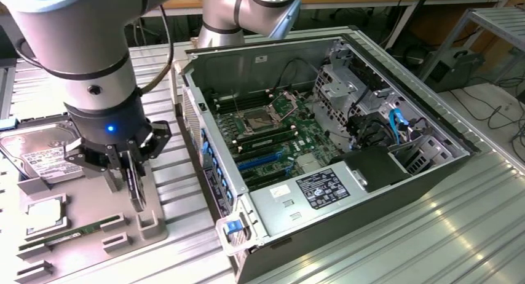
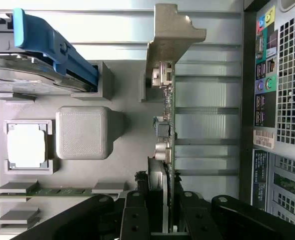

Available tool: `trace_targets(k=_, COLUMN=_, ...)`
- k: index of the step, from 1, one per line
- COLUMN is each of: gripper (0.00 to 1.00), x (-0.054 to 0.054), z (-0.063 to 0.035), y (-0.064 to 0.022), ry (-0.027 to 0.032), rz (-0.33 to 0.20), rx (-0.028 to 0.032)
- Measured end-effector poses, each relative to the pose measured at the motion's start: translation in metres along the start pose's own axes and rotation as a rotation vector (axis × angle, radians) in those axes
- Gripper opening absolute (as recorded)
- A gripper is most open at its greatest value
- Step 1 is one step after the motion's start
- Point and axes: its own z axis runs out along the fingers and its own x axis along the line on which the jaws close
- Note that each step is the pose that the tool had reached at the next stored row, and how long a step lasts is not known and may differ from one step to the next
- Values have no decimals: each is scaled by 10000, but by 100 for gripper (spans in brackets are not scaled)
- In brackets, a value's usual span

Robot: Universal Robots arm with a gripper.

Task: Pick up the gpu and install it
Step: 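Pick up the gpu and move the gpu toward the slot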

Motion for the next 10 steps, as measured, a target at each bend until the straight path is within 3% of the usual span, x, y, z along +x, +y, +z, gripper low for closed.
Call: trace_targets(k=10, gripper=28, x=-2, z=-280, y=9, ry=-1, rz=0, rx=-1)
